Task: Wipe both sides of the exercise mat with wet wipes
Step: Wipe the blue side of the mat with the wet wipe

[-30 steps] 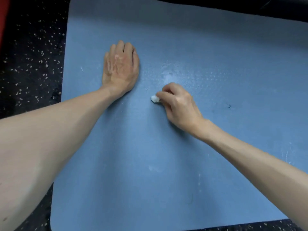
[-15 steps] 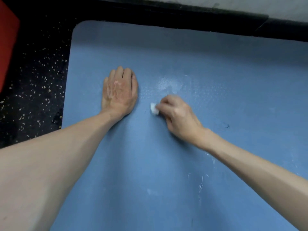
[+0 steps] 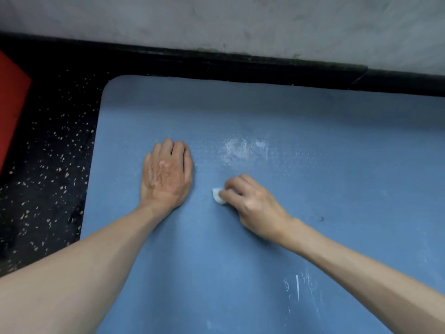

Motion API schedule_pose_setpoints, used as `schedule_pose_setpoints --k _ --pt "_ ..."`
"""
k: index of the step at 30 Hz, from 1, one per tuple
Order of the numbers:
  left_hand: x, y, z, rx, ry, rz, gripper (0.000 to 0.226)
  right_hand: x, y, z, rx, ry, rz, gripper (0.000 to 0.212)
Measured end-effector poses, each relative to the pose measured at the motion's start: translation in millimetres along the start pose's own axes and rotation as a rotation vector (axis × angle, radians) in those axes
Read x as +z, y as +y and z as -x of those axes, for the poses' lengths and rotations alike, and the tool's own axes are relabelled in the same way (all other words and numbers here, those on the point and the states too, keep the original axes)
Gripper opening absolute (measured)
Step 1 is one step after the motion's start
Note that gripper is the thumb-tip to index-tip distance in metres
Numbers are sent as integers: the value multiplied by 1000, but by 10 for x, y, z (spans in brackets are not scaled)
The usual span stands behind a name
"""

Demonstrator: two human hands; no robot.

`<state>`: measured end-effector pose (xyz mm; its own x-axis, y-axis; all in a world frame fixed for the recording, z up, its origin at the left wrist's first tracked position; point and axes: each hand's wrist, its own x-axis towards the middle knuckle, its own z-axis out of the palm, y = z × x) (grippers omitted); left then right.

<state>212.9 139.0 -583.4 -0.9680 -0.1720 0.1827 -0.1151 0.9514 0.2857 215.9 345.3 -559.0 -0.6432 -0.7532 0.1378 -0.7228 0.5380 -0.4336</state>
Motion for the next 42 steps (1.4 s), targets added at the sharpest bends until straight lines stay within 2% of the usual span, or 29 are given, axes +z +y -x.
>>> schedule_pose_setpoints --k 2,6,9,15,18,22,27,33,38,42 --pt "-3 4 3 6 -7 -3 26 -49 149 -163 10 8 2 24" --pt "-13 4 5 -8 -13 18 28 -204 678 -887 131 168 154 11" --pt "-14 -1 -6 -13 -29 10 28 -245 729 -1034 245 216 240 7" --pt "-9 2 -4 -26 -46 -8 27 -250 707 -909 259 152 85 21" --pt "-5 0 0 -21 -43 -1 27 -315 1018 -1312 263 134 132 34" --pt "-7 -6 -4 -21 -43 -4 26 -314 1145 -1659 339 135 162 34" --pt "-6 -2 0 -30 -44 -5 26 -314 1010 -1298 191 112 119 33" --pt "2 -13 -2 -23 -45 -2 26 -335 1188 -1638 350 112 193 32" --pt "-8 5 -4 -20 -43 -3 26 -408 1017 -1286 175 0 147 34" --pt "-5 -5 -4 -24 -47 4 26 -450 1066 -1586 230 114 269 21"
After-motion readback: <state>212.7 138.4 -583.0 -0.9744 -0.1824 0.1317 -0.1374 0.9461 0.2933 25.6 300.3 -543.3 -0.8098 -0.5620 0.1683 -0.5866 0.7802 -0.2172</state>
